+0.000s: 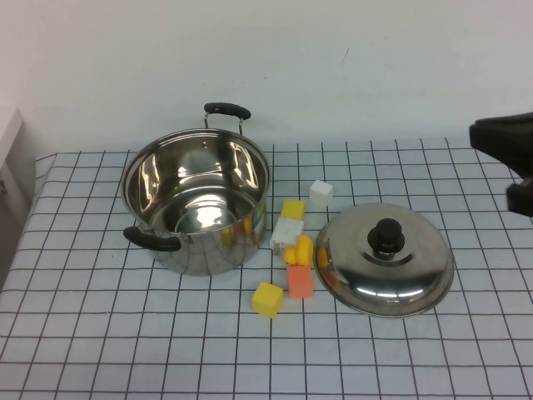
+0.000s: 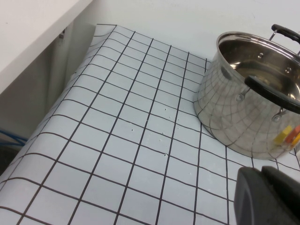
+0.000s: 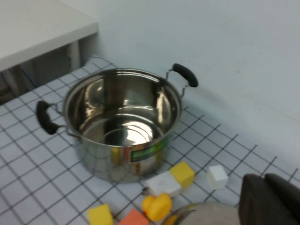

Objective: Cover the pot
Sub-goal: Pick up the pot lid

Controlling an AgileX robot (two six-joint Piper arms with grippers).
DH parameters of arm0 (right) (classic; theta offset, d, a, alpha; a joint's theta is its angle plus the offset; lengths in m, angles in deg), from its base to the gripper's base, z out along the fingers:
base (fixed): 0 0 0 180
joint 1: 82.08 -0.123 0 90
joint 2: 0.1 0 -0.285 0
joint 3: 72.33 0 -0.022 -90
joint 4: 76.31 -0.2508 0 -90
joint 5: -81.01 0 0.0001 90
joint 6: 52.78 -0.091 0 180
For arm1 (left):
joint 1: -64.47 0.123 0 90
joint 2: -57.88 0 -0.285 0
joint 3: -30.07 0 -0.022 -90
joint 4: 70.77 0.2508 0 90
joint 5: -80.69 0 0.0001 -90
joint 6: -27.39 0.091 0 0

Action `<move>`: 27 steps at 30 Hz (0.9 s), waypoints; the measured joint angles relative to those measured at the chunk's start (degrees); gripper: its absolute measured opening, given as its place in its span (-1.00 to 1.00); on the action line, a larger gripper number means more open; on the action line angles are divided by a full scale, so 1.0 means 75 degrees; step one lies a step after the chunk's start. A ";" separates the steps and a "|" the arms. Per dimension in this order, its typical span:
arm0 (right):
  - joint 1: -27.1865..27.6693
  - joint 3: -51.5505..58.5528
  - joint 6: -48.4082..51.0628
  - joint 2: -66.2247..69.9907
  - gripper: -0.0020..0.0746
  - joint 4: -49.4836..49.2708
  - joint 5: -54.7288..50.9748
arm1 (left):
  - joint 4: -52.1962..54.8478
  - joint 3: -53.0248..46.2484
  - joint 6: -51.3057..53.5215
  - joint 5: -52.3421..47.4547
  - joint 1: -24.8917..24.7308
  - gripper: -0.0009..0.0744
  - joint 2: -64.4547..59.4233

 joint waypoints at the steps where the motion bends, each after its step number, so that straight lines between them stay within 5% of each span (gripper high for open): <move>1: -0.0060 -0.0020 0.0159 0.0086 -0.95 -0.0122 0.0132 | 0.0000 0.0000 0.0000 0.0000 0.0000 -0.98 0.0000; 11: -0.0330 -0.0035 0.2744 0.0301 -0.95 -0.2835 0.0306 | 0.0000 0.0000 0.0000 0.0000 0.0000 -0.98 0.0000; 19: -0.0330 -0.0049 0.2856 0.0301 -0.95 -0.2927 -0.0316 | 0.0000 0.0000 0.0000 0.0000 0.0000 -0.98 0.0000; 23: -0.0632 -0.0138 0.1171 0.0301 -0.95 -0.1125 -0.0218 | 0.0000 0.0000 0.0000 0.0000 0.0000 -0.98 0.0000; 27: -0.1501 -0.0183 -0.3708 0.0301 -0.95 0.1437 0.1559 | 0.0000 0.0000 0.0036 0.0000 0.0000 -0.98 0.0000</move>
